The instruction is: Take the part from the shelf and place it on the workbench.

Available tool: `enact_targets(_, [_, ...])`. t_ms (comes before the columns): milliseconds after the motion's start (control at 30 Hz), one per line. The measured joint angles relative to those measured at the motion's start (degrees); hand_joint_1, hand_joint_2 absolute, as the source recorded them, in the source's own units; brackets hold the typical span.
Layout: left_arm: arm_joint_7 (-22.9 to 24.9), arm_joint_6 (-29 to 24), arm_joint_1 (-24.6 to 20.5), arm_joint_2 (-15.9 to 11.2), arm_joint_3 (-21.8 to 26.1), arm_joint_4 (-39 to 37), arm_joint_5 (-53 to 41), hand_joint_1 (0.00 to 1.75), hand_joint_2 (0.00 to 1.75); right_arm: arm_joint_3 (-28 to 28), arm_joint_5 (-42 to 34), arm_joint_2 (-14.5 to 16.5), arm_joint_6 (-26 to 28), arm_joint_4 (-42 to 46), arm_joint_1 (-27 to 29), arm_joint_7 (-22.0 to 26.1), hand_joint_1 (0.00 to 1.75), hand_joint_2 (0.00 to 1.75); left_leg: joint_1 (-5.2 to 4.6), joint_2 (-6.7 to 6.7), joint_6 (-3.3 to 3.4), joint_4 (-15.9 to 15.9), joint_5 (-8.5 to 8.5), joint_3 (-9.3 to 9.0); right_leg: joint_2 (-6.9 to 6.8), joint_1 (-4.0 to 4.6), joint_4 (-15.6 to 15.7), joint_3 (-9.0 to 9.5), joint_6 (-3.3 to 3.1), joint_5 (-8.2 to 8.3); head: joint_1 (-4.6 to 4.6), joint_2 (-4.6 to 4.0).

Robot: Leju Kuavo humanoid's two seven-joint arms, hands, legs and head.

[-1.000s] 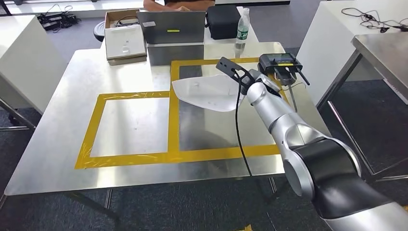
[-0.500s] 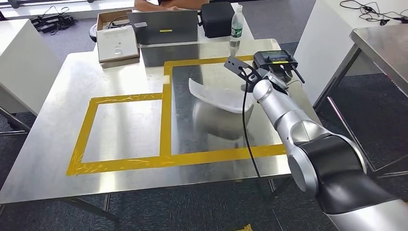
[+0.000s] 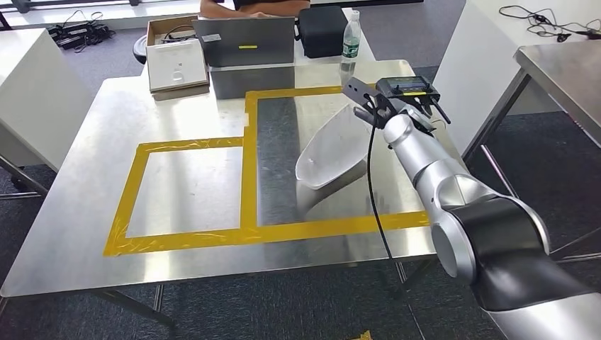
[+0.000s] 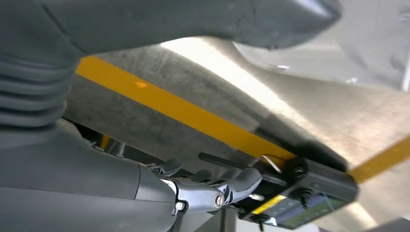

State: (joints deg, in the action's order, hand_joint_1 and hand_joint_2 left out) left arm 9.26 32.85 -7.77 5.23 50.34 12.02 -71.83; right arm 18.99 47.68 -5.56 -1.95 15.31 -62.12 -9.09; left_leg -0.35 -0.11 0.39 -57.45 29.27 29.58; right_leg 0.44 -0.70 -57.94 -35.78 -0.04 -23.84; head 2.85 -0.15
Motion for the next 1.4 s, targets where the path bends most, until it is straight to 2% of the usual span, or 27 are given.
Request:
enact_targets(100, [-0.5, 0.0, 0.0, 0.2, 0.0, 0.0, 0.1, 0.00, 0.00, -1.6, -3.2, 0.1, 1.2, 0.7, -0.8, 8.6, 0.00, 0.00, 0.60, 0.24, 0.43, 1.6, -1.36, -0.75, 0.05, 0.24, -0.6, -0.34, 0.79, -0.65, 0.15, 0.00])
enact_targets(133, [-0.8, 0.0, 0.0, 0.3, 0.0, 0.0, 0.2, 0.00, 0.00, -2.3, -4.3, 0.2, 1.4, 1.1, -1.3, 11.8, 0.00, 0.00, 0.87, 0.41, 0.50, 2.1, -1.78, -0.88, 0.01, 0.26, -2.6, -1.25, 1.09, -1.96, 0.27, 0.00])
enact_targets(200, [-1.1, 0.0, 0.1, 0.3, 0.0, 0.0, 0.4, 0.00, 0.00, -3.5, -6.2, 0.8, 1.6, 2.1, -2.2, 16.7, 0.00, 0.00, 1.05, 0.64, 0.58, 2.2, -2.02, -0.76, -0.09, -0.11, -9.7, -4.23, 1.67, -5.44, 0.42, 0.00])
enact_targets(233, [-1.2, 0.0, 0.3, 0.3, 0.0, 0.0, 0.5, 0.00, 0.00, -4.1, -7.0, 1.2, 1.7, 2.7, -2.4, 18.5, 0.00, 0.00, 1.19, 0.70, 0.57, 2.1, -2.00, -0.69, -0.12, -0.37, -13.1, -5.69, 1.95, -6.56, 0.43, 0.00])
enact_targets(267, [-1.4, 0.0, 0.4, 0.3, 0.1, 0.0, 0.6, 0.00, 0.00, -4.5, -7.8, 1.5, 1.8, 3.3, -2.4, 19.7, 0.00, 0.00, 1.39, 0.69, 0.46, 1.9, -1.91, -0.64, -0.15, -0.65, -15.0, -6.45, 2.27, -6.63, 0.42, 0.00])
enact_targets(300, [-1.6, 0.0, 0.6, 0.3, 0.1, 0.0, 0.7, 0.00, 0.00, -4.9, -8.8, 1.8, 1.9, 4.3, -2.5, 20.9, 0.00, 0.00, 1.66, 0.66, 0.22, 1.6, -1.74, -0.57, -0.20, -0.98, -14.8, -6.25, 2.64, -5.63, 0.43, 0.00])
enact_targets(367, [-1.8, 0.0, 0.8, 0.4, 0.1, 0.0, 0.8, 0.00, 0.00, -5.4, -11.5, 2.6, 2.2, 7.0, -2.8, 23.0, 0.00, 0.00, 2.28, 0.62, -0.68, 0.5, -1.11, -0.22, -0.40, -1.67, -8.7, -3.23, 3.59, -2.27, 0.43, 0.00])
enact_targets(400, [-1.9, 0.0, 0.8, 0.3, 0.1, 0.0, 0.8, 0.00, 0.00, -5.6, -13.1, 2.9, 2.2, 8.7, -3.0, 23.9, 0.00, 0.00, 2.44, 0.56, -1.24, -0.2, -0.73, 0.26, -0.39, -1.71, -5.6, -1.50, 3.87, -1.33, 0.53, 0.00])
enact_targets(467, [-2.0, 0.0, 0.8, 0.4, 0.2, 0.1, 0.7, 0.00, 0.00, -5.7, -16.9, 3.4, 2.1, 12.7, -2.9, 24.9, 0.00, 0.00, 2.43, 0.33, -2.18, -1.4, -0.22, 1.06, -0.24, -1.56, -2.8, -0.02, 3.21, -1.59, 0.64, 0.00])
enact_targets(533, [-2.1, 0.0, 0.9, 0.5, 0.2, 0.0, 0.5, 0.00, 0.00, -5.8, -22.3, 3.5, 1.6, 18.5, -1.2, 25.8, 0.00, 0.00, 2.43, 0.09, -2.87, -1.7, -0.25, 1.39, -0.09, -1.37, -2.9, -0.42, 1.60, -2.09, 0.60, 0.00])
enact_targets(600, [-2.1, 0.0, 1.1, 0.6, 0.2, 0.0, 0.2, 0.00, 0.00, -5.9, -28.5, 3.5, 0.8, 25.5, 1.5, 27.4, 0.00, 0.00, 2.60, 0.08, -3.28, -2.6, 0.65, 1.98, -0.14, -1.36, -2.7, -0.67, 0.52, -1.89, 0.49, 0.00])
enact_targets(667, [-2.2, 0.0, 1.2, 0.6, 0.2, 0.0, 0.0, 0.00, 0.00, -5.9, -34.2, 3.3, 0.5, 32.7, 4.9, 29.3, 0.00, 0.00, 2.48, 0.12, -3.20, -7.2, 3.98, 3.88, -0.20, -1.25, -2.4, -0.83, -0.24, -1.46, 0.39, 0.00])
enact_targets(733, [-2.2, 0.0, 1.3, 0.6, 0.2, 0.0, -0.2, 0.00, 0.00, -6.0, -39.2, 2.8, 0.7, 40.1, 9.3, 31.5, 0.00, 0.00, 2.17, 0.12, -2.90, -14.3, 7.63, 6.55, -0.29, -0.83, -2.3, -1.17, -0.74, -1.10, 0.36, 0.00])
enact_targets(767, [-2.2, 0.0, 1.3, 0.6, 0.2, 0.0, -0.3, 0.00, 0.00, -6.0, -41.1, 2.5, 0.9, 43.6, 11.6, 32.5, 0.00, 0.00, 1.99, 0.12, -2.69, -16.5, 8.28, 7.25, -0.34, -0.59, -2.3, -1.41, -0.93, -0.92, 0.34, 0.00])
enact_targets(800, [-2.2, 0.0, 1.4, 0.6, 0.2, 0.0, -0.4, 0.00, 0.00, -6.0, -42.6, 2.2, 1.0, 46.9, 13.9, 33.4, 0.00, 0.00, 1.80, 0.12, -2.36, -16.7, 7.78, 6.98, -0.34, -0.36, -2.3, -1.66, -1.05, -0.70, 0.35, 0.00])
enact_targets(833, [-2.2, 0.0, 1.4, 0.6, 0.2, 0.0, -0.5, 0.00, 0.00, -6.0, -43.7, 1.9, 1.2, 50.1, 15.9, 34.4, 0.00, 0.00, 1.58, 0.11, -1.90, -14.7, 6.41, 5.70, -0.31, -0.17, -2.3, -1.92, -1.10, -0.44, 0.36, 0.00])
enact_targets(900, [-2.2, 0.0, 1.3, 0.5, 0.2, 0.0, -0.5, 0.00, 0.00, -6.0, -45.0, 1.4, 1.3, 55.7, 19.3, 35.9, 0.00, 0.00, 0.99, 0.10, -0.74, -7.4, 3.67, 1.38, -0.21, 0.11, -2.3, -2.38, -0.98, 0.16, 0.37, 0.00])
enact_targets(933, [-2.2, 0.0, 1.2, 0.5, 0.2, 0.0, -0.5, 0.00, 0.00, -6.0, -45.1, 1.3, 1.3, 58.1, 20.8, 36.4, 0.00, 0.00, 0.69, 0.13, -0.48, -4.4, 2.83, -0.30, -0.17, 0.16, -2.2, -2.52, -0.77, 0.50, 0.38, 0.00])
enact_targets(1000, [-2.5, 0.0, 1.0, 0.5, 0.2, 0.0, -0.4, 0.00, 0.00, -5.8, -44.3, 1.1, 1.2, 63.0, 24.0, 37.4, 0.00, 0.00, 0.18, 0.14, -0.36, -1.8, 2.46, -1.25, -0.21, 0.05, -2.0, -2.62, -0.05, 1.26, 0.37, 0.00])
enact_targets(1067, [-2.8, 0.0, 1.0, 0.5, 0.3, 0.1, -0.3, 0.00, 0.00, -5.4, -42.0, 1.1, 1.3, 67.7, 27.5, 37.8, 0.00, 0.00, 0.12, 0.16, -0.02, -1.4, 1.49, -0.62, -0.27, -0.17, -1.6, -2.67, 0.79, 1.91, 0.32, 0.00])
enact_targets(1100, [-2.8, 0.0, 0.9, 0.5, 0.4, 0.1, -0.3, 0.00, 0.00, -5.1, -40.8, 1.1, 1.4, 69.8, 29.1, 37.8, 0.00, 0.00, 0.23, 0.23, 0.36, -1.1, 0.84, -0.36, -0.27, -0.19, -1.9, -2.90, 1.11, 1.35, 0.33, 0.00])
enact_targets(1167, [-2.9, 0.0, 0.9, 0.6, 0.5, 0.1, -0.5, 0.00, 0.00, -4.4, -38.4, 0.7, 1.7, 73.6, 31.8, 37.5, 0.00, 0.00, 0.53, 0.44, 1.03, -0.6, -0.66, 0.52, -0.24, -0.25, -5.4, -4.19, 1.56, -2.80, 0.35, 0.00])
enact_targets(1233, [-2.9, 0.0, 0.9, 0.6, 0.5, 0.1, -0.8, 0.00, 0.00, -3.8, -36.7, 0.2, 1.9, 76.7, 34.3, 37.4, 0.00, 0.00, 0.49, 0.50, 1.35, -0.7, -1.89, 2.03, -0.23, -0.27, -12.4, -5.97, 1.94, -8.01, 0.36, 0.00])
enact_targets(1267, [-2.9, 0.0, 0.9, 0.6, 0.5, 0.1, -0.9, 0.00, 0.00, -3.5, -36.1, -0.1, 1.9, 77.9, 35.4, 37.3, 0.00, 0.00, 0.47, 0.50, 1.34, -0.8, -2.42, 2.86, -0.23, -0.28, -15.3, -6.35, 2.12, -9.17, 0.36, 0.00])
enact_targets(1300, [-2.9, 0.0, 0.9, 0.7, 0.5, 0.1, -1.0, 0.00, 0.00, -3.3, -35.8, -0.3, 2.0, 78.8, 36.2, 37.3, 0.00, 0.00, 0.48, 0.54, 1.28, -1.0, -2.88, 3.70, -0.23, -0.29, -16.5, -5.94, 2.24, -9.11, 0.36, 0.00])
enact_targets(1333, [-2.9, 0.0, 0.9, 0.7, 0.5, 0.1, -1.0, 0.00, 0.00, -3.1, -35.5, -0.5, 2.0, 79.6, 36.9, 37.2, 0.00, 0.00, 0.50, 0.59, 1.17, -1.3, -3.29, 4.53, -0.25, -0.31, -15.6, -4.50, 2.30, -8.11, 0.36, 0.00])
enact_targets(1400, [-2.9, 0.0, 0.8, 0.7, 0.5, 0.1, -1.1, 0.00, 0.00, -2.9, -35.1, -0.8, 2.0, 80.9, 37.4, 37.2, 0.00, 0.00, 0.52, 0.67, 0.82, -2.0, -3.97, 5.97, -0.33, -0.34, -8.8, 0.78, 2.16, -6.31, 0.36, 0.00])
